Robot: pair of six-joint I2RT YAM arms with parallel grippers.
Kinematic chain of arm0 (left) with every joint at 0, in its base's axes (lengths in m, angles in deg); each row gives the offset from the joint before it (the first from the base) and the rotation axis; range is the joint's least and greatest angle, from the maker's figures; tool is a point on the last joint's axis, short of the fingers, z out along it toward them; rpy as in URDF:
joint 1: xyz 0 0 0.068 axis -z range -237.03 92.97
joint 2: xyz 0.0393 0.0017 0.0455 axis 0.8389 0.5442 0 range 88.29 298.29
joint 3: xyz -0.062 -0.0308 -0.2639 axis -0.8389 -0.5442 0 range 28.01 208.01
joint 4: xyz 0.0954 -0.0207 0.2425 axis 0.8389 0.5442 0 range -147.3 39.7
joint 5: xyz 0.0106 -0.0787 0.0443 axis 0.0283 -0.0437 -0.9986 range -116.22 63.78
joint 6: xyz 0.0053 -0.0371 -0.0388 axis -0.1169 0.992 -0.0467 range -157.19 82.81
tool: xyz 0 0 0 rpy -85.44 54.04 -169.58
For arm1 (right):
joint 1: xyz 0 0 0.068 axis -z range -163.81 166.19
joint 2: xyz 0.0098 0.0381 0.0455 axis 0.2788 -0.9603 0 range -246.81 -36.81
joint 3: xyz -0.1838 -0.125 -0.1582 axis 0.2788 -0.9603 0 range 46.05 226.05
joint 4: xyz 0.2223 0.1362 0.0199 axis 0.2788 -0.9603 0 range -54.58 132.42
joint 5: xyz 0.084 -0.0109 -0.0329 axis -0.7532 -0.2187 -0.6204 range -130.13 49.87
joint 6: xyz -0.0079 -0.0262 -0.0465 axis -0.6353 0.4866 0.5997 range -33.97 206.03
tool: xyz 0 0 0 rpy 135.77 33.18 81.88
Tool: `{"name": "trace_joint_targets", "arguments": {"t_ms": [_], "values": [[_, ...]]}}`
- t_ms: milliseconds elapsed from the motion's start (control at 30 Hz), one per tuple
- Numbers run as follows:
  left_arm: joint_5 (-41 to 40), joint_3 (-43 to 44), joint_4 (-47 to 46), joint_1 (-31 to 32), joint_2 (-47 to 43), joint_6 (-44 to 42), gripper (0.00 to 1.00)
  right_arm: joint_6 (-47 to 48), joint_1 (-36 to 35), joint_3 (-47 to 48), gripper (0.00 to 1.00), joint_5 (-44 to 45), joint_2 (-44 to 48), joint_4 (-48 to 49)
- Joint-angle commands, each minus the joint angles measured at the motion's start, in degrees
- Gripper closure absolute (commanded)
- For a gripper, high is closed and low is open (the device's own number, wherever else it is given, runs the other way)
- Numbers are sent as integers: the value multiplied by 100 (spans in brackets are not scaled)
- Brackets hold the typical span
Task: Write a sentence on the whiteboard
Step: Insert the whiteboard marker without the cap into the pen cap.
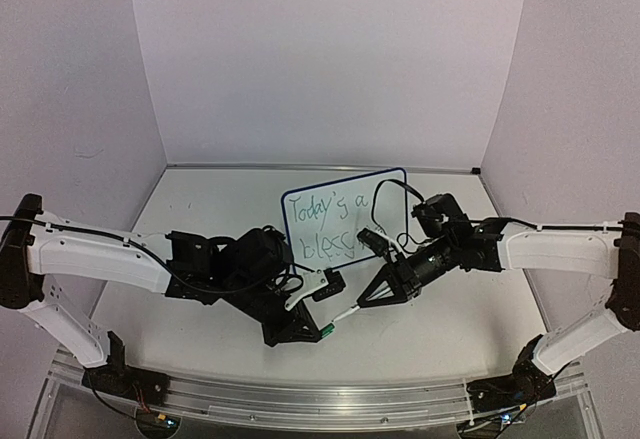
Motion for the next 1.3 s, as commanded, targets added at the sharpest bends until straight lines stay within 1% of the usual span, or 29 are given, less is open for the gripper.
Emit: {"name": "trace_joint_targets", "arguments": {"t_ms": [0,400,1267], "values": [[-41,-75,-245,25,-256,47,100,2,-39,170,100,139,270,147],[-112,-82,-270,29,-326,84,100,-36,-39,-48,100,-33,160,141],[-86,3,-272,23,-327,101,100,23,-57,-40,100,-143,-20,144]]}}
